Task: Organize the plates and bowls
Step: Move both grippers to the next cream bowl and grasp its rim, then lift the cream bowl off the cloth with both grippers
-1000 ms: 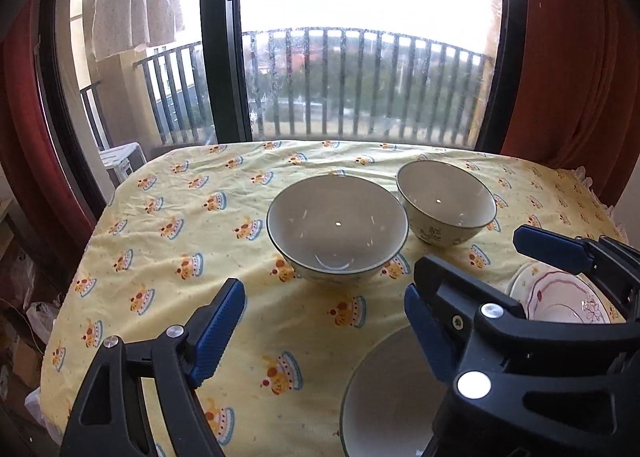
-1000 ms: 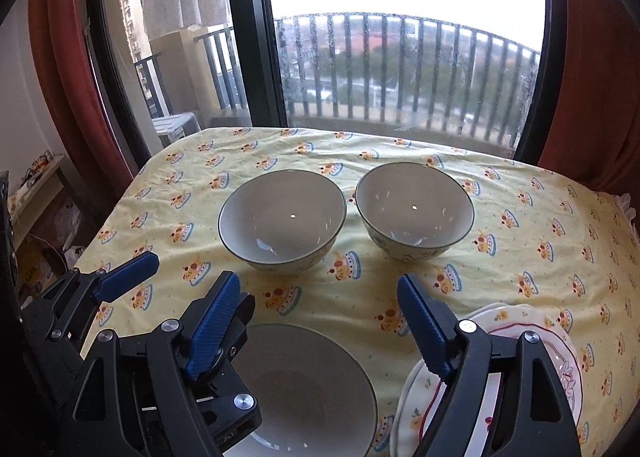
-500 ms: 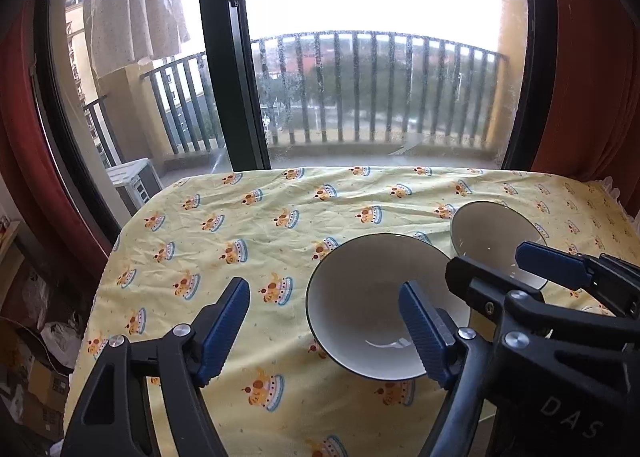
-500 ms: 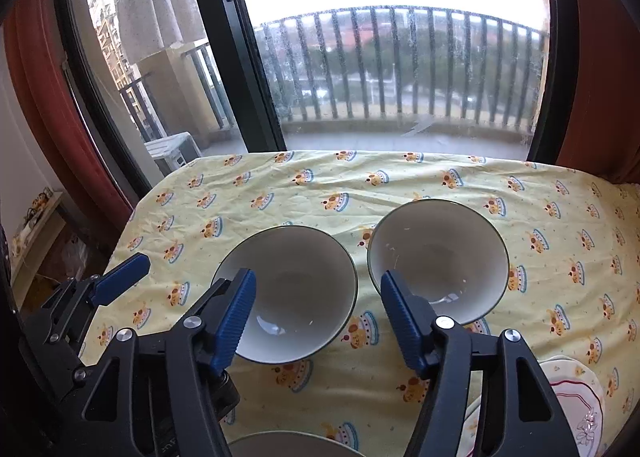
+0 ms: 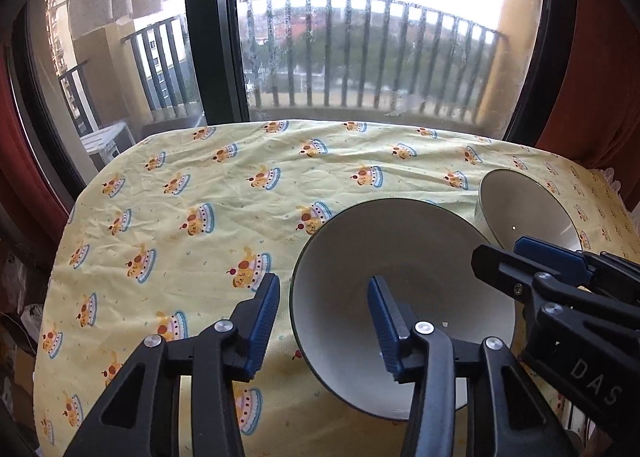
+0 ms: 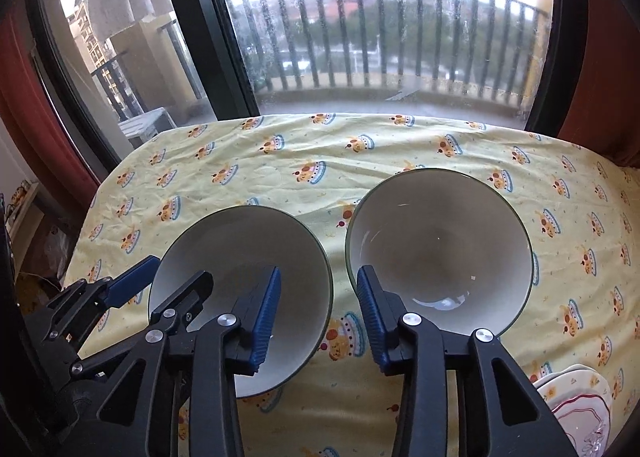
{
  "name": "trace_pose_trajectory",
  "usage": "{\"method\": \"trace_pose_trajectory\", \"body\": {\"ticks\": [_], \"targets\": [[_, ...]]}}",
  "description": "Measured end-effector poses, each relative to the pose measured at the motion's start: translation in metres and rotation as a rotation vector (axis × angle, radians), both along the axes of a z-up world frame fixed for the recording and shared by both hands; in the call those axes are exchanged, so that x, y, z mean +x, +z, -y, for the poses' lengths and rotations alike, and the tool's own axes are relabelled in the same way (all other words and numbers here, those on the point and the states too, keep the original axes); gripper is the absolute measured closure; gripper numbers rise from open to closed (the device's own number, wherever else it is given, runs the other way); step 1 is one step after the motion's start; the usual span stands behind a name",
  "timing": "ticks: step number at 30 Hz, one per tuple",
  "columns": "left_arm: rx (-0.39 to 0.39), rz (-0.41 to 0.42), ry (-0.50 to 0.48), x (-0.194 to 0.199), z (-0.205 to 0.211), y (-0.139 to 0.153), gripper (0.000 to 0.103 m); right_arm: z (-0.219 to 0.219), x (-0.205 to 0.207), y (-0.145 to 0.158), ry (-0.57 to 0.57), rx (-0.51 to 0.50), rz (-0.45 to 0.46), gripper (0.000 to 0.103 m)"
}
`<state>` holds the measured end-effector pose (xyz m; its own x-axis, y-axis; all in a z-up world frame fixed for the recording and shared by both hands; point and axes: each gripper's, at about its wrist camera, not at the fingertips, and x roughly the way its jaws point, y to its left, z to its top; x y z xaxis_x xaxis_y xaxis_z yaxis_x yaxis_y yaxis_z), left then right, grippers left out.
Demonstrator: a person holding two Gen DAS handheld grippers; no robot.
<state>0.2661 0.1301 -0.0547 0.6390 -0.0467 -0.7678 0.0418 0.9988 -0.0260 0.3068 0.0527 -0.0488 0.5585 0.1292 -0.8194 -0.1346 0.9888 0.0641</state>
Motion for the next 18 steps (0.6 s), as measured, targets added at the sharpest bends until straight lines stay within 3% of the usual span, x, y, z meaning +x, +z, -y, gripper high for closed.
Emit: {"method": "trace_pose_trajectory", "body": {"ticks": [7,18], "targets": [[-0.006,-0.004,0.001,0.000,-0.001,-0.003,0.058,-0.002,-0.017,-0.003,0.028,-0.004,-0.021,0.067],[0.027,-0.011,-0.017,0.001,0.006,-0.010,0.069,-0.005,0.003,-0.019,0.018,-0.037,-0.052,0.082]]}}
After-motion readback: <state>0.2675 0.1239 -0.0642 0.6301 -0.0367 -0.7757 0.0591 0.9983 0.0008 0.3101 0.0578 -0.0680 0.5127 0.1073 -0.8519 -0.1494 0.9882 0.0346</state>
